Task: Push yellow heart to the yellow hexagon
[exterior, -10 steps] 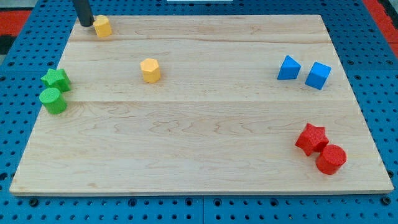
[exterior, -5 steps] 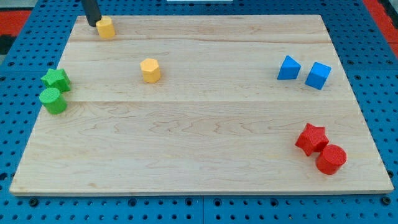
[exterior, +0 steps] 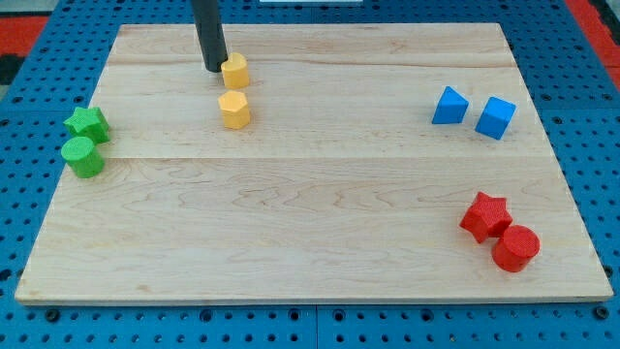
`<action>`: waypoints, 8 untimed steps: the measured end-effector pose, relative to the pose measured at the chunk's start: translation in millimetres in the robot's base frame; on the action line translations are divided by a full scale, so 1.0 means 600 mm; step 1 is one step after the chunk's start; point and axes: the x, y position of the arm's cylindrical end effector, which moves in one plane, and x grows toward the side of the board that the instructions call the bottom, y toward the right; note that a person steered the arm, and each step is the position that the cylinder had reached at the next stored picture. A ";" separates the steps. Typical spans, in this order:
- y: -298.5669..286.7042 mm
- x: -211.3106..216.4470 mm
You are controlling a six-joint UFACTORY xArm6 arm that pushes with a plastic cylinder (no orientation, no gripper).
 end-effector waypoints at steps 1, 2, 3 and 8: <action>0.003 0.018; 0.002 0.032; 0.015 0.041; 0.075 -0.021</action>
